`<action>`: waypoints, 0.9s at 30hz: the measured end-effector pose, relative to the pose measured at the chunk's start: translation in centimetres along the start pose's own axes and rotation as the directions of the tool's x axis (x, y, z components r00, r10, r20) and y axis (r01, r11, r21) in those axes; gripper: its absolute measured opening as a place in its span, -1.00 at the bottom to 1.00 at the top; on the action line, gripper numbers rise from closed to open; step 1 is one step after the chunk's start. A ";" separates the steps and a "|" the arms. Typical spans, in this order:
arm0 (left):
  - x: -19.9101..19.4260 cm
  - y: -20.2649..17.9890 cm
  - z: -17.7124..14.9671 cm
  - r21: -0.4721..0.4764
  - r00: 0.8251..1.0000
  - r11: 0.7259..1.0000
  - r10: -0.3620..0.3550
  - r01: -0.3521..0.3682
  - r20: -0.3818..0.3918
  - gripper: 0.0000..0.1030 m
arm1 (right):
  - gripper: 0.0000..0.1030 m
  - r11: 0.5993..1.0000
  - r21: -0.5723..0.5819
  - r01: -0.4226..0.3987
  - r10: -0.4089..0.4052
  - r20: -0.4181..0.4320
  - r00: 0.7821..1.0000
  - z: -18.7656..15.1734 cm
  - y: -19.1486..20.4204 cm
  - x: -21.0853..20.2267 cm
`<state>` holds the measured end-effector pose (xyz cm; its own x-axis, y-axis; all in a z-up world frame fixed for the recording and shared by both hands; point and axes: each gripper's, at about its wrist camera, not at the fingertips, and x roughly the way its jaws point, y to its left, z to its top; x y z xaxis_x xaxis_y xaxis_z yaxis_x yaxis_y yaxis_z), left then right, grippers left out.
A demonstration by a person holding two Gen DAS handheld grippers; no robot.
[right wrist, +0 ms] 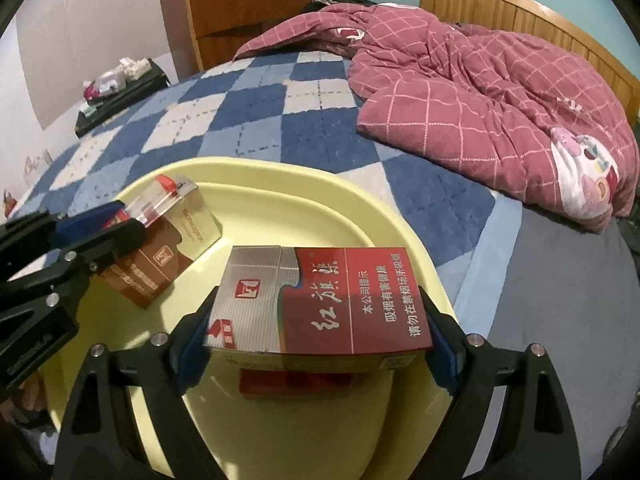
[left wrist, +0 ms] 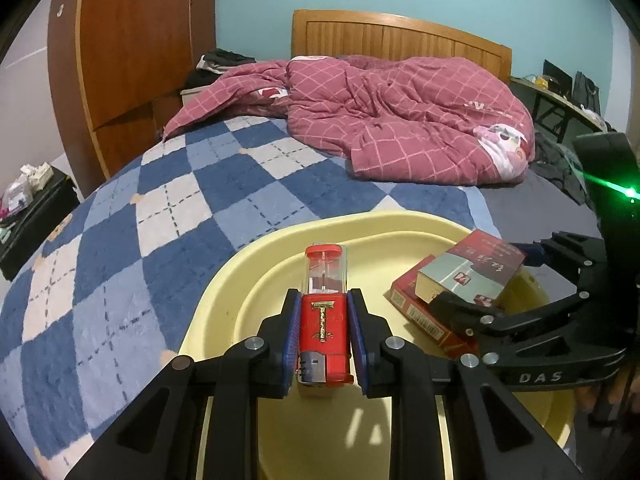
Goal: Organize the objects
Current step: 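Open both tools to release the lighter and pack into the tray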
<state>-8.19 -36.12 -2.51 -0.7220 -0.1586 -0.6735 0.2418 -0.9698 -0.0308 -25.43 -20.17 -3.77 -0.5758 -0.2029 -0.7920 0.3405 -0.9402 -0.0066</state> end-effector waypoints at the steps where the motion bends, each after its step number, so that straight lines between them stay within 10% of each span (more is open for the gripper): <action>1: 0.1 -0.1 0.0 0.002 1.000 1.000 0.001 -0.001 -0.005 -0.56 | 0.70 1.000 -0.005 0.006 -0.006 -0.003 1.000 0.0 0.0 0.1; 20: 0.4 0.1 0.3 -0.043 1.000 0.999 -0.012 0.010 -0.026 -0.53 | 0.72 0.999 -0.027 0.030 -0.032 -0.087 0.996 0.0 0.3 1.5; 27: -0.8 1.1 0.3 -0.097 0.999 0.994 -0.038 0.041 0.034 0.05 | 0.81 1.000 -0.028 0.011 -0.014 -0.090 0.996 -0.2 0.3 1.4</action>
<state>-7.58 -37.14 -1.75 -0.7522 -0.1281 -0.6464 0.2740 -0.9529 -0.1300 -25.97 -20.67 -5.04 -0.5109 -0.1644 -0.8438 0.3549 -0.9343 -0.0328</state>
